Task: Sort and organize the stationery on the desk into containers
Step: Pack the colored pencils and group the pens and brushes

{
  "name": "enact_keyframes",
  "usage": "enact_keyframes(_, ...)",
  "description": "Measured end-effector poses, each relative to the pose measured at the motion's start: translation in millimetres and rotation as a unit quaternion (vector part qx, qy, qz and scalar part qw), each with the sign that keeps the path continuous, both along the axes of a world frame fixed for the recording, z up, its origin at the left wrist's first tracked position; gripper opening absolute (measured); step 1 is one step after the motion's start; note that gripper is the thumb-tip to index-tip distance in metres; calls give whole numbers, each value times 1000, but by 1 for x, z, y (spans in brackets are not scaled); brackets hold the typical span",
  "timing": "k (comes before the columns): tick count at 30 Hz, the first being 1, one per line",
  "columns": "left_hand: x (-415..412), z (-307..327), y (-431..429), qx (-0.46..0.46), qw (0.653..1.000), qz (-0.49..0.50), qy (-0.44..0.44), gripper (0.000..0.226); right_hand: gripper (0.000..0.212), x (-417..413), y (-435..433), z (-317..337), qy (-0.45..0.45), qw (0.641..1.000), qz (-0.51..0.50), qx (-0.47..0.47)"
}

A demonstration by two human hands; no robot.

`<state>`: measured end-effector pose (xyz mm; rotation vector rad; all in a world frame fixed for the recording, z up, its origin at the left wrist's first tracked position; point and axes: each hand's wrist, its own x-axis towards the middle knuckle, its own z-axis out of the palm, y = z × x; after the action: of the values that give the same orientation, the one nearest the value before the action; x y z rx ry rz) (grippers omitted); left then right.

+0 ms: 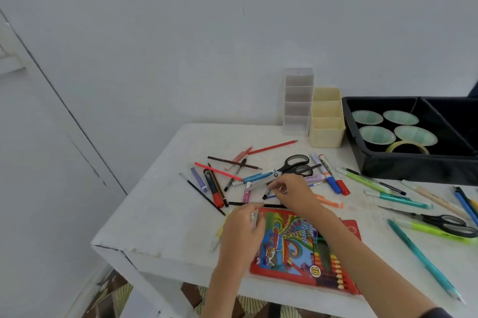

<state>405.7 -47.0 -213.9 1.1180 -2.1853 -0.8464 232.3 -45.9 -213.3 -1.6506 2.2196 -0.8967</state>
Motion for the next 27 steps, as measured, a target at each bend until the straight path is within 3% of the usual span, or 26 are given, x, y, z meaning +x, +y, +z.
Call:
enact_keyframes(3,17,-2,-6,14,999,38,-1,30,22,14,-3,-1,138,987,37,68)
enact_keyframes(6,31,-3,-7,19,999,50,9,26,25,21,-2,2,188,974,50,119)
enact_keyframes(10,40,-7,-5,11,998,54,12,26,23,24,8,3,152,976,82,132)
enact_keyframes(13,39,-9,2,18,998,57,11,27,20,28,19,-1,125,987,77,66)
enact_keyframes(17,31,-11,19,-3,998,64,22,27,18,28,47,5,48,998,-2,-36)
enact_keyframes(23,0,-20,46,-36,999,-16,15,28,23,1,128,1,-30,979,-201,3)
enact_keyframes(27,-29,-22,73,-51,996,-74,-5,37,18,-22,193,2,-55,960,-274,20)
